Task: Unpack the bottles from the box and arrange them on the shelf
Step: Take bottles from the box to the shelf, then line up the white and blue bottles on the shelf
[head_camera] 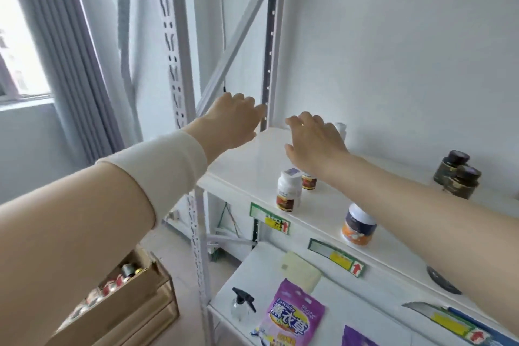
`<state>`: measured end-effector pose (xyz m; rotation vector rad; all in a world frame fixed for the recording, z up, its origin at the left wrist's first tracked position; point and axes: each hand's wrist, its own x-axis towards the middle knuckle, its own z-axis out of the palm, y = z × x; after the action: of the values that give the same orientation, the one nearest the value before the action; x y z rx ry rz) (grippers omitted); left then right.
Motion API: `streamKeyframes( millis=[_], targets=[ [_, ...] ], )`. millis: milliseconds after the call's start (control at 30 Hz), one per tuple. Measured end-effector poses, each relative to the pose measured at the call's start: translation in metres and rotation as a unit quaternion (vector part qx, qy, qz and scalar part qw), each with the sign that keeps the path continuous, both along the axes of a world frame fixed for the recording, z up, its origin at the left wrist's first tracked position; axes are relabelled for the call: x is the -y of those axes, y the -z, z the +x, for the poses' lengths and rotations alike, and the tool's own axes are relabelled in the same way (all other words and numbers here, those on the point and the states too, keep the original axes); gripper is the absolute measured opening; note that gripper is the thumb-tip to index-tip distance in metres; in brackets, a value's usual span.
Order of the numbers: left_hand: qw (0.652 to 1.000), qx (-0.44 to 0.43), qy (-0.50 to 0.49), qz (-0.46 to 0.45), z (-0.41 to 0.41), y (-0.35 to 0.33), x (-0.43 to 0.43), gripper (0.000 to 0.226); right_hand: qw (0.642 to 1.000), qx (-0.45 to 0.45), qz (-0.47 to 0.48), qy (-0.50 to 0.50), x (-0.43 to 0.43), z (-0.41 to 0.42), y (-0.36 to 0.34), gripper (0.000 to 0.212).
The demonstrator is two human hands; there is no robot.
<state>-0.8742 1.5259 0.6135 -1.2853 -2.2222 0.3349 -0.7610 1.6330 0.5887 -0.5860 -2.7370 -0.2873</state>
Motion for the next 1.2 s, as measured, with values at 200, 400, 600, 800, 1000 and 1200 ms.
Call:
streamKeyframes(
  millis=[200, 400, 600, 800, 1000, 1200],
  targets=[
    [0.995, 0.045, -0.091, -0.004, -0.092, 0.042, 0.153, 0.043, 0.991, -0.008, 0.009, -0.134, 0.117, -0.108, 0.032, 0.044],
    [0.965, 0.14, -0.218, -0.029, -0.196, 0.125, 0.288, 0.039, 0.968, 0.045, -0.016, -0.245, 0.229, -0.232, 0.118, 0.042],
    [0.913, 0.244, -0.323, -0.055, -0.271, 0.242, 0.372, 0.034, 0.945, 0.202, -0.025, -0.257, 0.306, -0.331, 0.227, 0.04],
    [0.852, 0.346, -0.388, -0.06, -0.348, 0.346, 0.416, 0.034, 0.897, 0.323, -0.036, -0.298, 0.341, -0.424, 0.328, 0.041],
    [0.748, 0.485, -0.453, -0.025, -0.408, 0.462, 0.43, 0.036, 0.852, 0.433, -0.151, -0.254, 0.349, -0.503, 0.44, 0.044],
    [0.637, 0.603, -0.481, -0.005, -0.423, 0.582, 0.427, 0.049, 0.791, 0.53, -0.247, -0.181, 0.353, -0.546, 0.559, 0.048]
  ],
)
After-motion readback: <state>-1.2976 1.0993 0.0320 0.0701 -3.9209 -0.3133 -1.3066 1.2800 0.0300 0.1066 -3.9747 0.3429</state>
